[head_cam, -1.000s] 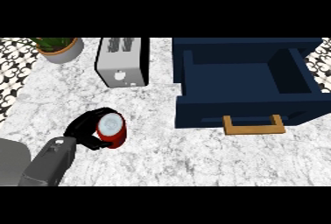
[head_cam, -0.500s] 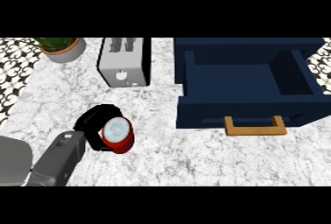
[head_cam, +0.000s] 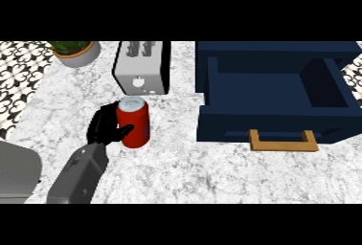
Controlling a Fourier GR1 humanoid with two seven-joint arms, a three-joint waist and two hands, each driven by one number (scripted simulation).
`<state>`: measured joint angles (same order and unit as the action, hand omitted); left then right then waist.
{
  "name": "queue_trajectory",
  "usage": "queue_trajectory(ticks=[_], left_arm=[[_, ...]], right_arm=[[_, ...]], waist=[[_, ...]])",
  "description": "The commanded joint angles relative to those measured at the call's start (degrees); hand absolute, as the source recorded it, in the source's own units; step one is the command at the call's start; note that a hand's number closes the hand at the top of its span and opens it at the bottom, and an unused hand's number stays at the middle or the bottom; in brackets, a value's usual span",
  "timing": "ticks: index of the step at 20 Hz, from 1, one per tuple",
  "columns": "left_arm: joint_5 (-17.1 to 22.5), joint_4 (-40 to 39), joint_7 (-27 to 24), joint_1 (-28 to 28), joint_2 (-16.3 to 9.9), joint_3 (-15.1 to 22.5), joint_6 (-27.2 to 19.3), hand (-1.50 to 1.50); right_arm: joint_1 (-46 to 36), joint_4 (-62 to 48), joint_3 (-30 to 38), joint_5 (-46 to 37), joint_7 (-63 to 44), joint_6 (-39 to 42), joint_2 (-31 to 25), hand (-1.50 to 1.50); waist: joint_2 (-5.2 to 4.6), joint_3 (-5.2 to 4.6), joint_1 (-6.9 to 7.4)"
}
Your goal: Pick up the can, place it into the drawer and close the drawer
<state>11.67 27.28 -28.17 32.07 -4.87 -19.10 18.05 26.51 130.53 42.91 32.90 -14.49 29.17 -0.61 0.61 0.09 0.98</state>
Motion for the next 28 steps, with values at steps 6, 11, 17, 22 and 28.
queue_trajectory(ticks=[6,11,17,22,28], left_arm=[[4.2,24.3,10.3,-2.8,4.8,8.2,-15.0,1.5],[3.8,41.0,24.7,-4.7,4.8,10.6,-19.3,1.5],[4.0,49.6,31.4,-1.3,4.9,17.9,-29.9,1.5],[0.5,54.6,39.0,3.1,4.6,19.5,-35.2,1.5],[-0.1,49.2,40.4,11.6,4.9,20.9,-38.8,1.5]], right_arm=[[2.6,1.7,-2.3,-1.0,1.0,-1.3,0.6,-1.5],[2.1,3.9,-1.0,1.8,-2.4,-1.8,0.1,-1.5],[2.1,2.0,-2.0,0.6,0.9,-1.4,0.6,-1.5],[3.2,4.4,-3.4,-0.5,0.8,-2.8,0.5,-1.5],[2.4,-0.4,-3.2,-1.7,3.4,-0.1,0.5,-1.5]], waist=[[0.24,0.02,-0.21],[-0.05,-0.05,-0.43],[-0.42,-0.08,-1.34],[-0.41,-0.08,-1.51],[-0.56,-0.07,-1.74]])
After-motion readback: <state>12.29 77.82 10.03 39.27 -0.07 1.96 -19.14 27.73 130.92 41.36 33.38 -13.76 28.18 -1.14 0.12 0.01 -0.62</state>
